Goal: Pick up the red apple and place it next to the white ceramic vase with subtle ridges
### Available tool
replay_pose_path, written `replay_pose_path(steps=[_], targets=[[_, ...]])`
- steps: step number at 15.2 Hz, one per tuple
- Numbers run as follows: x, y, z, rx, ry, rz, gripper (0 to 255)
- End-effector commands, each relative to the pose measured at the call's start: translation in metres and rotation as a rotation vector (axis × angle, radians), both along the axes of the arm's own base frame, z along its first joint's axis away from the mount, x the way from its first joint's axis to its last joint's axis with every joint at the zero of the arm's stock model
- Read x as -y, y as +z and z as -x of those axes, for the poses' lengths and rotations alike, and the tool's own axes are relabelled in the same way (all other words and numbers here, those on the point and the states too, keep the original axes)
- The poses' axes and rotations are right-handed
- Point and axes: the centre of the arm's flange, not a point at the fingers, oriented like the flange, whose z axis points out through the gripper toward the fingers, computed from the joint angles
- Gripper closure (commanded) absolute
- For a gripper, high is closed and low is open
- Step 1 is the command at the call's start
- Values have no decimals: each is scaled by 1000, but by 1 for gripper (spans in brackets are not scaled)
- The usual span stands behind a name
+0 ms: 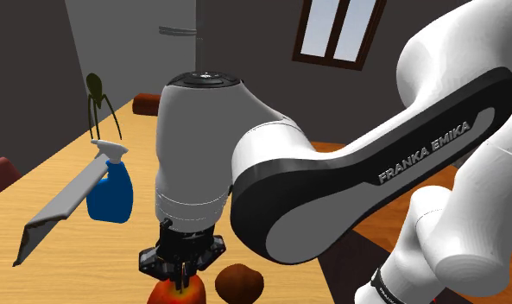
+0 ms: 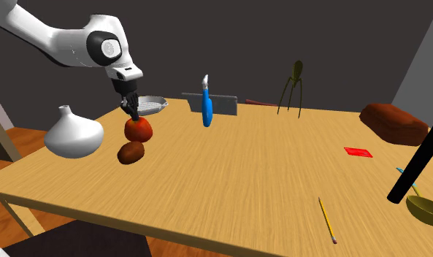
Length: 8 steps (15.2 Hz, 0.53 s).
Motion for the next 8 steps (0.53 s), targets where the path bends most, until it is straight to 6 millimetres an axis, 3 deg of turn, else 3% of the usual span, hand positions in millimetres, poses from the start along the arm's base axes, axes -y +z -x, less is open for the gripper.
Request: replay_pose_path(steps=[1, 4, 5, 8], targets=[[0, 0, 0, 0, 0, 0, 255], [0, 0, 0, 0, 0, 0, 255], [0, 0, 0, 0, 0, 0, 0], [0, 0, 0, 0, 0, 0, 0]])
